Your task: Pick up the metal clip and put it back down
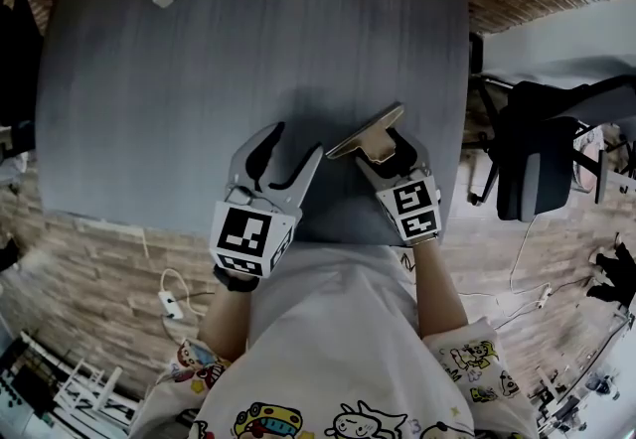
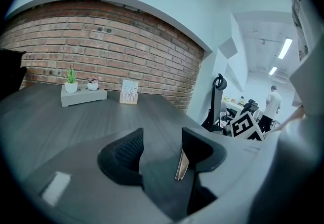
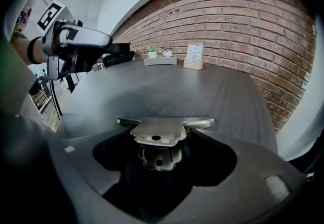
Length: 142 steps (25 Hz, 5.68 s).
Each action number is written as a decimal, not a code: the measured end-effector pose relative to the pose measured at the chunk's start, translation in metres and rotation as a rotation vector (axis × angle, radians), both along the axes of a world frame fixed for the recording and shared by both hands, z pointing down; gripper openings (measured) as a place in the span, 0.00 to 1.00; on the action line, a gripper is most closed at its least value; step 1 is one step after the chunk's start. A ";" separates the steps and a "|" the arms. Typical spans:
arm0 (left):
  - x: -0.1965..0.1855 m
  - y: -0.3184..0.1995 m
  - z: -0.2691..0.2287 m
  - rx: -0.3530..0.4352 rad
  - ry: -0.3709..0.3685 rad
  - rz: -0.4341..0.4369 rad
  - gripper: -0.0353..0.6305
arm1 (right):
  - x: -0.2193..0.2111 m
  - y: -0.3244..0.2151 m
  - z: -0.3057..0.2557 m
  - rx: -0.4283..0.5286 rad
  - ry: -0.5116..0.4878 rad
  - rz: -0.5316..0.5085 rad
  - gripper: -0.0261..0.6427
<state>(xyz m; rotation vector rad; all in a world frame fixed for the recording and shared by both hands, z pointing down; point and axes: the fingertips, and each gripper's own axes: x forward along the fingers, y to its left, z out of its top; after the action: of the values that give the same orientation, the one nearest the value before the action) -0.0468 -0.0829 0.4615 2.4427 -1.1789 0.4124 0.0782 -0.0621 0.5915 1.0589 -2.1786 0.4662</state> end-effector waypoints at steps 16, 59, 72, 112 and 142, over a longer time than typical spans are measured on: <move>-0.011 -0.004 -0.008 0.025 0.005 -0.012 0.41 | -0.003 -0.003 -0.006 -0.011 0.000 0.011 0.47; -0.004 -0.005 -0.119 0.247 0.088 -0.026 0.33 | 0.032 -0.017 -0.229 0.394 -0.180 0.093 0.47; -0.004 -0.014 -0.117 0.212 0.091 -0.011 0.11 | 0.047 -0.022 -0.238 0.387 -0.233 0.135 0.47; -0.009 -0.015 -0.111 0.200 0.080 -0.015 0.05 | 0.043 -0.016 -0.235 0.366 -0.294 0.156 0.47; -0.006 0.001 -0.063 0.061 0.034 -0.014 0.05 | 0.012 -0.006 -0.138 0.133 -0.250 0.059 0.47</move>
<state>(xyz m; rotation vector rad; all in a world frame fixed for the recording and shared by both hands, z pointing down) -0.0532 -0.0819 0.3985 2.4809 -1.2107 0.3341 0.0901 -0.0680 0.4537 1.1938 -2.4314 0.5092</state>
